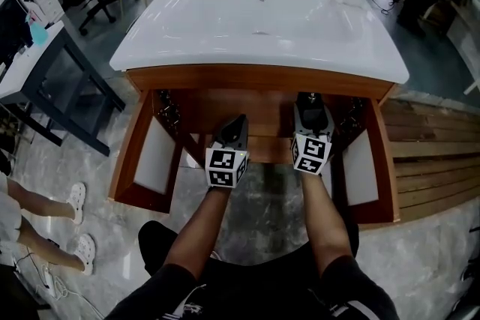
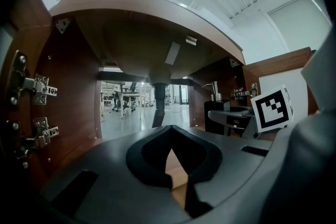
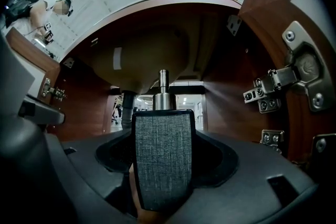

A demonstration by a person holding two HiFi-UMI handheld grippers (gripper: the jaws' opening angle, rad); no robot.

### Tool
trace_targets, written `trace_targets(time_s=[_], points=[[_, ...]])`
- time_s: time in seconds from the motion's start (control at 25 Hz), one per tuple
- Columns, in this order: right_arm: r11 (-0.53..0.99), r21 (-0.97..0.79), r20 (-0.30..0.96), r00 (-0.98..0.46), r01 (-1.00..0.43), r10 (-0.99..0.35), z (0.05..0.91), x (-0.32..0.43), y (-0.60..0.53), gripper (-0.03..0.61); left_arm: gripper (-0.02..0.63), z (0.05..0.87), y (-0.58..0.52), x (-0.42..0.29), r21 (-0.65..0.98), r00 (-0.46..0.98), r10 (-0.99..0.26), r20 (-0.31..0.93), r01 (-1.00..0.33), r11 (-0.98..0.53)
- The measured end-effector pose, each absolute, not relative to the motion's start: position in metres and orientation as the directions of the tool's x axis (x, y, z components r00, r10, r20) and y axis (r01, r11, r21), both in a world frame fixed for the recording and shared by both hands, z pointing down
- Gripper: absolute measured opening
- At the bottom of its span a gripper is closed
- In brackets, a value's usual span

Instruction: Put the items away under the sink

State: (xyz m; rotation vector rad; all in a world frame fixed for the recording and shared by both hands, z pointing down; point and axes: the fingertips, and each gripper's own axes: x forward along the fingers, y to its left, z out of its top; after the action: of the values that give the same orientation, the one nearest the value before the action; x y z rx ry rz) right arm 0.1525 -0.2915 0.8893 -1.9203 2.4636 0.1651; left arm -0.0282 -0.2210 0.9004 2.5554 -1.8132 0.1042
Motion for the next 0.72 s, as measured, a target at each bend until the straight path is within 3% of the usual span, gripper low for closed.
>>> trace_targets(time_s=[0.48,0.72], points=[[0.199,0.080,-0.052,-0.204,-0.977,-0.978,0.896,0.158,-0.290,0.327,0.006,0.885,-0.209,-0.005,-0.080,0.461,-0.887,-0.029,-0.885,-0.458],[0.192,0.069,-0.052,-0.196,-0.979,-0.979,0.893,0.159,-0.277,0.367,0.006,0.885,-0.207,-0.005,-0.066,0.472,-0.881,-0.042,-0.881,-0.468]])
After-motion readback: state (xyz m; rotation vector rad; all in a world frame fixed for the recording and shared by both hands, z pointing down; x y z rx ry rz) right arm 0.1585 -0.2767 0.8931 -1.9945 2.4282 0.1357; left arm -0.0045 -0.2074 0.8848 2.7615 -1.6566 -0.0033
